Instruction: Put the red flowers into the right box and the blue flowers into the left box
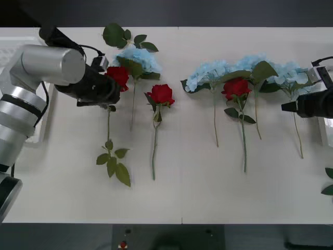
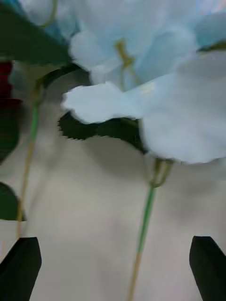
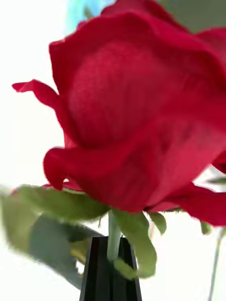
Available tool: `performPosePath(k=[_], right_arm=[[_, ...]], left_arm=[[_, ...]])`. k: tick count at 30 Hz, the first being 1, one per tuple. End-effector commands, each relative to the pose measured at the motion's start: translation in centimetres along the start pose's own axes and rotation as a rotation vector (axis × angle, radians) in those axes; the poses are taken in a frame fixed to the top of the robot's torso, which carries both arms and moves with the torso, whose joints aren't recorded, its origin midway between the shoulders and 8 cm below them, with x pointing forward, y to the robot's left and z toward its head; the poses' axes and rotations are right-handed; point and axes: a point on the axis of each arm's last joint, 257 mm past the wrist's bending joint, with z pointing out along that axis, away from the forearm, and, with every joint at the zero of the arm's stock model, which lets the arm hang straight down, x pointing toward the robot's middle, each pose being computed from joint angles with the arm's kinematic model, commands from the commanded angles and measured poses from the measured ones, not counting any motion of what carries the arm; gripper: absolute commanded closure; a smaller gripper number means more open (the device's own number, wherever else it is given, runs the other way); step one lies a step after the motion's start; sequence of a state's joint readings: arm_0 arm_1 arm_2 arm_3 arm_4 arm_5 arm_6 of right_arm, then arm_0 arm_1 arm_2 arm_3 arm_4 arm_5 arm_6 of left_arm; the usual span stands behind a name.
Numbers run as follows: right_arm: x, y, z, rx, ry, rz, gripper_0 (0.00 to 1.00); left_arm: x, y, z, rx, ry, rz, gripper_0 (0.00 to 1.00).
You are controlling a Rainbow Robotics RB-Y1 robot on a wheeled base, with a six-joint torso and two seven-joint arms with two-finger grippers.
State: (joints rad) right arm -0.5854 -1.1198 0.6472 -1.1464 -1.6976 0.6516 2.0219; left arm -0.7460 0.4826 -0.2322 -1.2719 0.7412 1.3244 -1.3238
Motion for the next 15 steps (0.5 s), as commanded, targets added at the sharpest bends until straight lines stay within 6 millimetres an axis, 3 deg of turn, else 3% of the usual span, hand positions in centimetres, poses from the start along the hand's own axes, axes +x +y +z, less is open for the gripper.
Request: performPosePath(k=[1, 3, 6, 15], right_arm=[[-2.6, 1.1, -1.5, 0.008, 0.006, 0.084, 0.08], [-2.0, 1.7, -1.6, 0.023, 0.063, 0.11, 0.08], [-1.5, 1.0, -1.7, 0.072, 0.116, 0.116, 0.08], [-1.3, -3.1, -1.1, 0.243, 0.183, 0.153, 0.08]], left_arm=[[-2.8, 0.5, -5.1, 0.017, -0.048, 0.054, 1.0], [-2.6, 0.4, -6.8, 0.057, -0.047, 0.047, 1.0], [-2.3, -1.1, -8.3, 0.157, -0.069, 0.021, 1.0], [-3.2, -9.9, -11.7, 0.56, -0.272, -0.015, 1.0]])
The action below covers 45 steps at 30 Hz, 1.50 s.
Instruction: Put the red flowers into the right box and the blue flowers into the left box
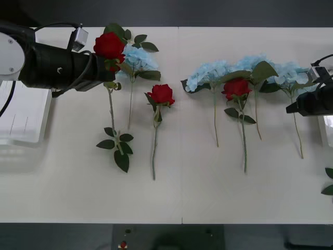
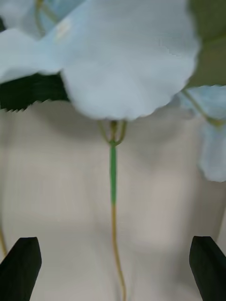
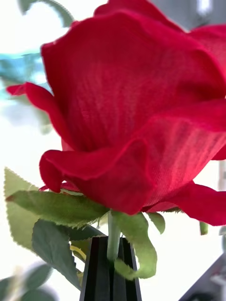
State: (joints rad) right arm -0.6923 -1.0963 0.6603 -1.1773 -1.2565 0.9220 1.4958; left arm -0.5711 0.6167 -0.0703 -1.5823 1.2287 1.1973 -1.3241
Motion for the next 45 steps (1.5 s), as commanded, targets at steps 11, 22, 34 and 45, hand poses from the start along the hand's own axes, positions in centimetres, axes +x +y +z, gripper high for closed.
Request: performPosePath(k=[11, 22, 34, 45], right_arm=[[-3.0, -0.9, 2.8, 0.122, -0.041, -0.002, 0.08], [-3.7, -0.7, 2.1, 0.089, -0.035, -0.008, 0.08], [-3.5, 4.4, -4.2, -0.373, -0.092, -0.071, 0.0], [-2.2, 12.6, -8.0, -0.76, -0.303, -0.092, 0.0]], left_arm=[[0.0, -14.0, 1.6, 0.452, -0.17, 0.174, 1.0], [-0.3, -21.6, 3.5, 0.6, -0.287, 0.206, 1.0], [-0.7, -24.9, 5.8, 0.599, -0.385, 0.188, 1.0], [-0.3, -25.6, 6.0, 0.616, -0.375, 0.172, 1.0]])
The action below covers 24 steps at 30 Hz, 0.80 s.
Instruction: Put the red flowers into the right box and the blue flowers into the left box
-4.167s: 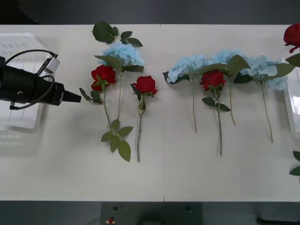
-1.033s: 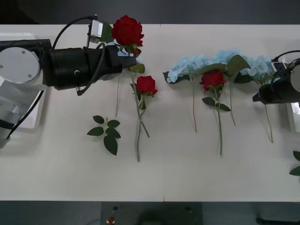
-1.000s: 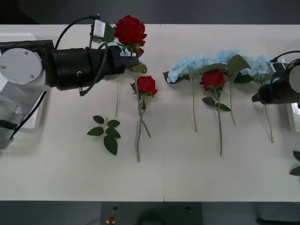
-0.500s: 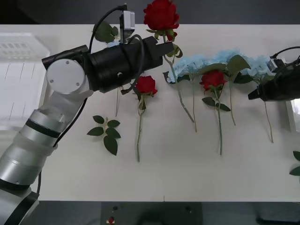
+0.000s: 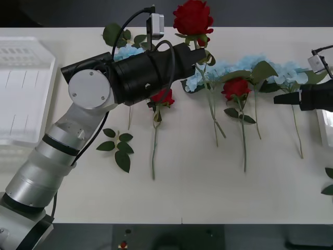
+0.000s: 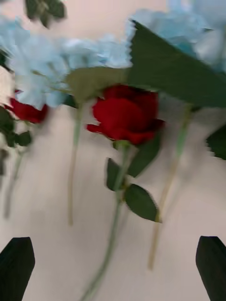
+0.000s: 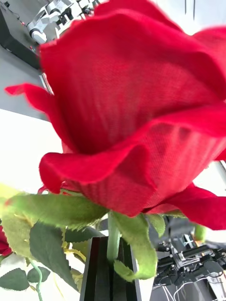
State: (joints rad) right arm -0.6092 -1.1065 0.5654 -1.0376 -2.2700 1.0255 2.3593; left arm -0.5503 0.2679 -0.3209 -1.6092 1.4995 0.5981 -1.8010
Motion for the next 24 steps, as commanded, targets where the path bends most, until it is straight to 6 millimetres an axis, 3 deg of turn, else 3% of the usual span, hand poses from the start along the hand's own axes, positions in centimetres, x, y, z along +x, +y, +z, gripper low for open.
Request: performPosePath(k=[1, 8, 17, 24], right_arm=[[-0.5, 2.7, 0.2, -0.084, -0.088, -0.048, 0.0], [-0.2, 7.1, 0.9, -0.187, -0.196, -0.101, 0.0], [0.3, 15.8, 2.1, -0.419, -0.298, -0.053, 0.0], [1.5, 19.4, 4.2, -0.526, -0.308, -0.024, 0.0]], left_arm=[[-1.9, -2.7, 0.7, 0.048, -0.026, 0.004, 1.0], [-2.0, -2.7, 0.7, 0.049, -0.028, -0.004, 1.0], [-1.9, -2.7, 0.7, 0.049, -0.026, -0.008, 1.0], [-2.0, -2.7, 0.7, 0.049, -0.027, -0.008, 1.0]])
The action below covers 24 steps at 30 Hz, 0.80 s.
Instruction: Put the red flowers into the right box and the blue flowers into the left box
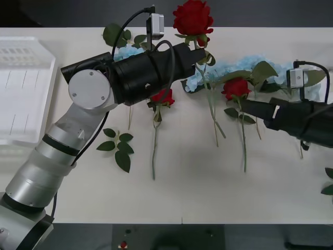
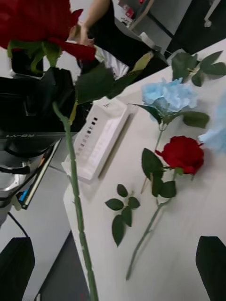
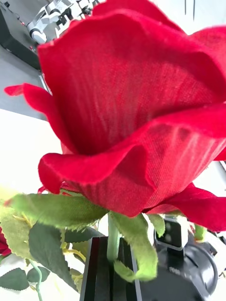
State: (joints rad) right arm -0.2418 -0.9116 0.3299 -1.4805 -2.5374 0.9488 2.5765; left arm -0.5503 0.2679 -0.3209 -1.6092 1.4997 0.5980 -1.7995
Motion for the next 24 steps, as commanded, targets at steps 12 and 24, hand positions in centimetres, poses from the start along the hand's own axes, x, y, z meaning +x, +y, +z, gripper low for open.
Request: performPosePath(k=[12, 24], right_arm=[[2.1, 4.4, 6.6, -0.144, -0.024, -0.024, 0.0], [1.4, 5.6, 10.1, -0.171, -0.076, -0.03, 0.2]], left_arm=[[-2.0, -2.5, 0.6, 0.045, -0.027, -0.006, 1.0], [-1.9, -2.5, 0.5, 0.044, -0.024, -0.014, 1.0]])
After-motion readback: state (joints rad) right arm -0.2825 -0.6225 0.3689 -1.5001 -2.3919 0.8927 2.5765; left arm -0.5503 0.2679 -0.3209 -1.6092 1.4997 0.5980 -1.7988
